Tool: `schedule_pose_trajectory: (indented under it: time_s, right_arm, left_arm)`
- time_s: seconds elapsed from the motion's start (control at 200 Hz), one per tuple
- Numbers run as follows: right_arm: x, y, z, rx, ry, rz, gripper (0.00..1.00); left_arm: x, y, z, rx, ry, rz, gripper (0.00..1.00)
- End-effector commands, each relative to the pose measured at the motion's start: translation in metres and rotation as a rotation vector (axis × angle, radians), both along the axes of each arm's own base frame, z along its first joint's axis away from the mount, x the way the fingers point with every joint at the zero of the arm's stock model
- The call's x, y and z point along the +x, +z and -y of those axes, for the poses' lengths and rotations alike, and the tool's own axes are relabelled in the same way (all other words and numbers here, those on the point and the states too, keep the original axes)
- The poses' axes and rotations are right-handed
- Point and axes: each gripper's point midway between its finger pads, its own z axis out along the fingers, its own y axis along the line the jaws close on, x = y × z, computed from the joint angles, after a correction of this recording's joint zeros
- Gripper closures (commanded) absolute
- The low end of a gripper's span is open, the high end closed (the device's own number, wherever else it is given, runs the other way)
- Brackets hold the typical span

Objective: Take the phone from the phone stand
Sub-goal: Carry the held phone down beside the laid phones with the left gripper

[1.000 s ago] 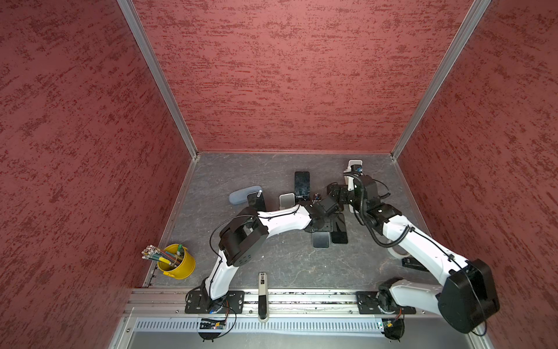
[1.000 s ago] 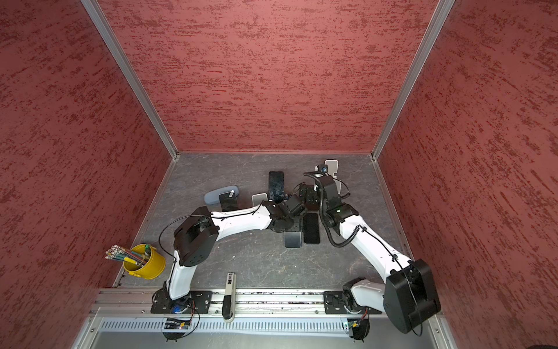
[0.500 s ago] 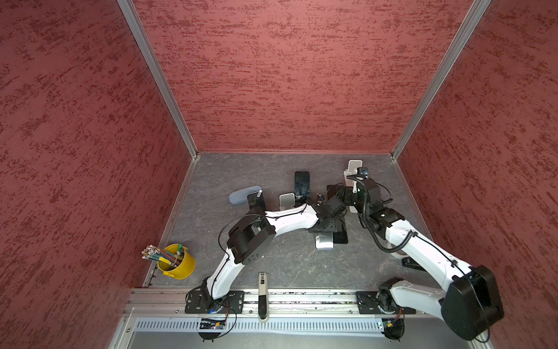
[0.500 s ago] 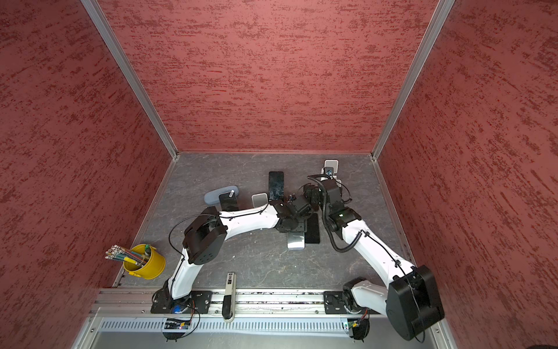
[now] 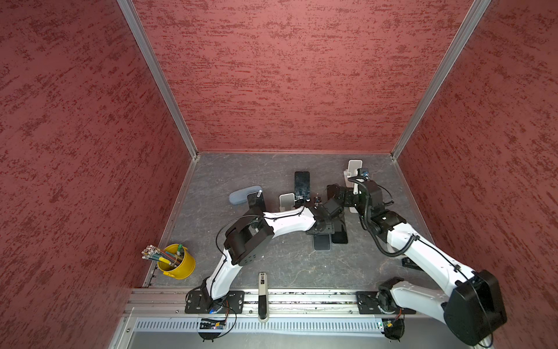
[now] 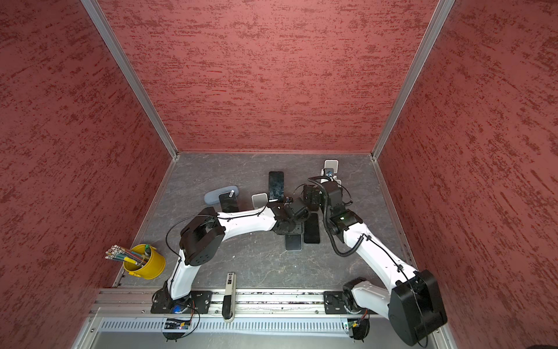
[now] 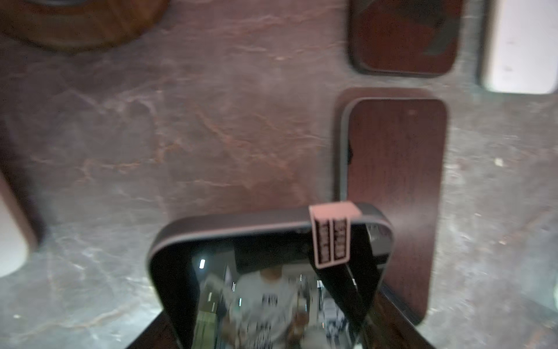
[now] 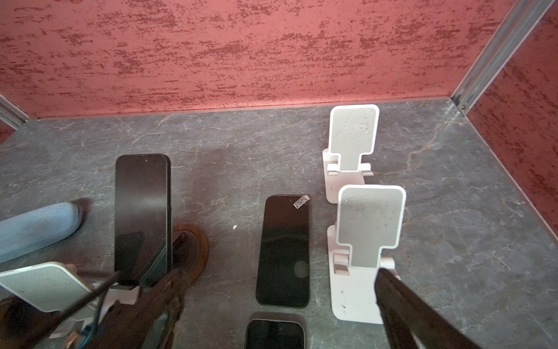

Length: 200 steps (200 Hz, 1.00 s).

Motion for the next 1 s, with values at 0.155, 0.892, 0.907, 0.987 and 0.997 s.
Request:
schedule_pose_trajectory:
  time_s: [0.155, 0.892, 0.907, 0.987, 0.997]
  right_arm:
    - [0.007, 0.009, -0.016, 0.034, 0.048, 0.019, 0.01]
    - [-0.019, 0.058, 0.013, 0.095, -0.043, 0.196, 0.01]
    - [-0.019, 0.057, 0.013, 0.095, -0.044, 0.196, 0.01]
    - [-0.018, 0.057, 0.012, 0.101, -0.040, 0.193, 0.01]
    - [-0.018, 0.057, 0.012, 0.102, -0.040, 0.193, 0.01]
  left_arm:
    - [0.010, 0.001, -0.025, 0.030, 0.040, 0.026, 0.35]
    - [0.012, -0.024, -0.007, 0.016, 0.000, -0.097, 0.31]
    - [0.012, -0.025, -0.007, 0.014, 0.002, -0.103, 0.31]
    - [0.011, -0.030, -0.010, 0.018, 0.006, -0.126, 0.31]
    - [0.010, -0.030, -0.010, 0.020, 0.007, -0.127, 0.31]
